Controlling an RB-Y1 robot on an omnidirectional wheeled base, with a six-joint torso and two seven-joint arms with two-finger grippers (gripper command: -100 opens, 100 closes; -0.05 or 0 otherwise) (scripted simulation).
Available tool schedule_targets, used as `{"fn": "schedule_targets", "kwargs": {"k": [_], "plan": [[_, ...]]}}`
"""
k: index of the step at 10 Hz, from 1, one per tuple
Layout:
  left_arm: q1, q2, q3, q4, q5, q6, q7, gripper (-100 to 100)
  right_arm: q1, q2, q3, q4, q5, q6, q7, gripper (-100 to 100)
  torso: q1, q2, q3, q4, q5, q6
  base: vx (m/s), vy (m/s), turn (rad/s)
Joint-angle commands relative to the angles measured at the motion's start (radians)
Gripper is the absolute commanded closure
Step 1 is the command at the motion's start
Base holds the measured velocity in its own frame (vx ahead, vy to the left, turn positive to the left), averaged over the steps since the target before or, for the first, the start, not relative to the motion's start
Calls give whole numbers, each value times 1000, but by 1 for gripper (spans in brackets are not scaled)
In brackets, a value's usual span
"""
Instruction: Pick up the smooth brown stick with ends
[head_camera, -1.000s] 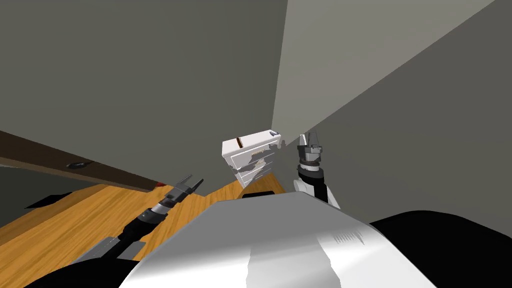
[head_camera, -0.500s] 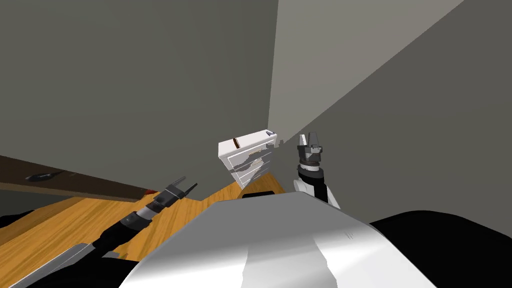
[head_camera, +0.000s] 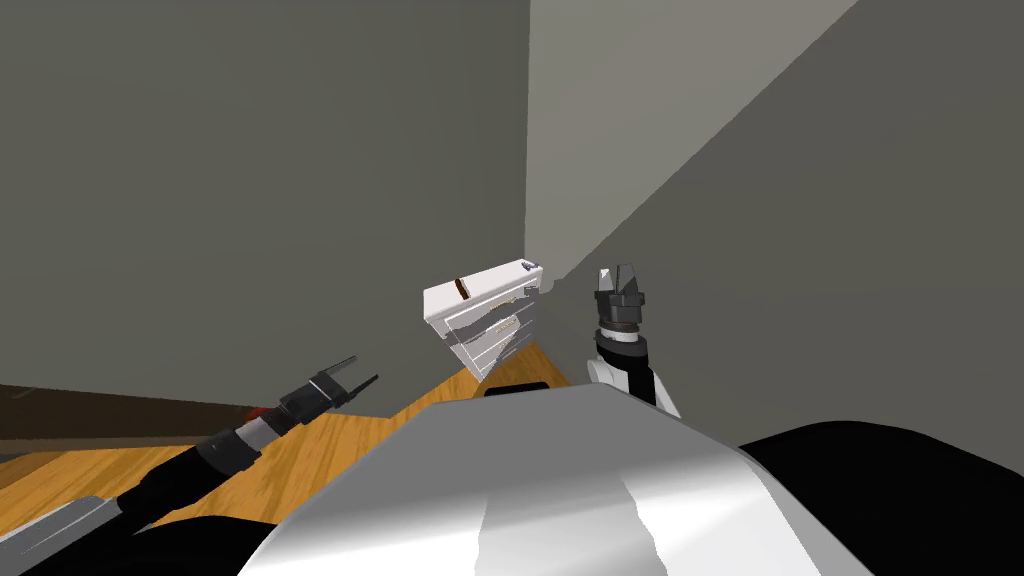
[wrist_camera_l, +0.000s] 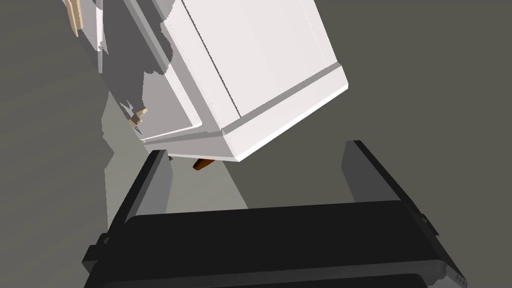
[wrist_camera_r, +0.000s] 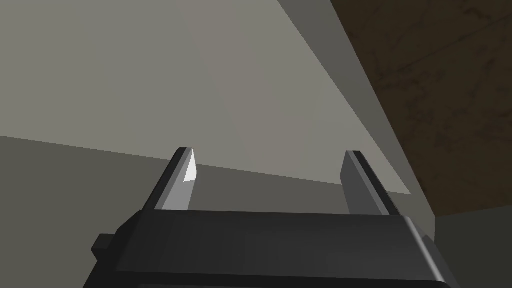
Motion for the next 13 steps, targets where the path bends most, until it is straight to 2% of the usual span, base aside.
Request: {"fn": "schedule_targets", "kwargs": {"k": [1, 2, 3, 4, 5, 6, 7, 8, 9, 10, 12, 13], "plan": [[9, 32, 6, 8, -1, -3, -6, -100, 0, 0, 0, 0, 0, 0, 0, 0, 0, 0, 0, 0, 0, 0, 0, 0, 0], [32, 71, 17, 57, -14, -32, -45, -100, 0, 0, 0, 0, 0, 0, 0, 0, 0, 0, 0, 0, 0, -1, -7, -19, -345], [32, 100, 17, 70, -14, -32, -45, -100, 0, 0, 0, 0, 0, 0, 0, 0, 0, -1, 0, 0, 0, 1, -11, -10, -179], [32, 112, 17, 70, -14, -32, -45, -100, 0, 0, 0, 0, 0, 0, 0, 0, 0, 0, 0, 0, 0, 0, -6, -3, 47], [54, 153, 27, 115, -27, -60, -84, -100, 0, 0, 0, 0, 0, 0, 0, 0, 0, 0, 0, 0, 0, -1, -10, -27, -317], [54, 185, 27, 132, -27, -60, -84, -100, 0, 0, 0, 0, 0, 0, 0, 0, -1, 0, 0, 0, 0, 1, -13, -14, -184], [76, 216, 35, 167, -40, -88, -121, -100, 0, 0, 0, 0, 0, 0, 0, 0, -1, 0, 0, 0, 0, 0, -19, -18, -271], [76, 249, 35, 193, -40, -88, -121, -100, 0, 0, 0, 0, 0, 0, 0, 0, -1, 0, 0, 0, 0, 1, -18, -12, -195], [76, 273, 35, 193, -40, -88, -121, -100, 0, 0, 0, 0, 0, 0, 0, 0, 0, 0, 0, 0, 0, 0, 0, 0, 0], [98, 305, 42, 234, -53, -116, -156, -100, 0, 0, 0, 0, 0, 0, 0, 0, 0, 0, 0, 0, 0, -1, -8, -21, -293], [98, 351, 42, 252, -53, -116, -156, -100, 0, 0, 0, 0, 0, 0, 0, 0, -1, 0, 0, 0, 0, -1, -10, -8, -92], [120, 389, 47, 292, -65, -144, -189, -100, 0, 0, 0, 0, 0, 0, 0, 0, 0, 0, 0, 0, 0, -1, -12, -21, -345]]}}
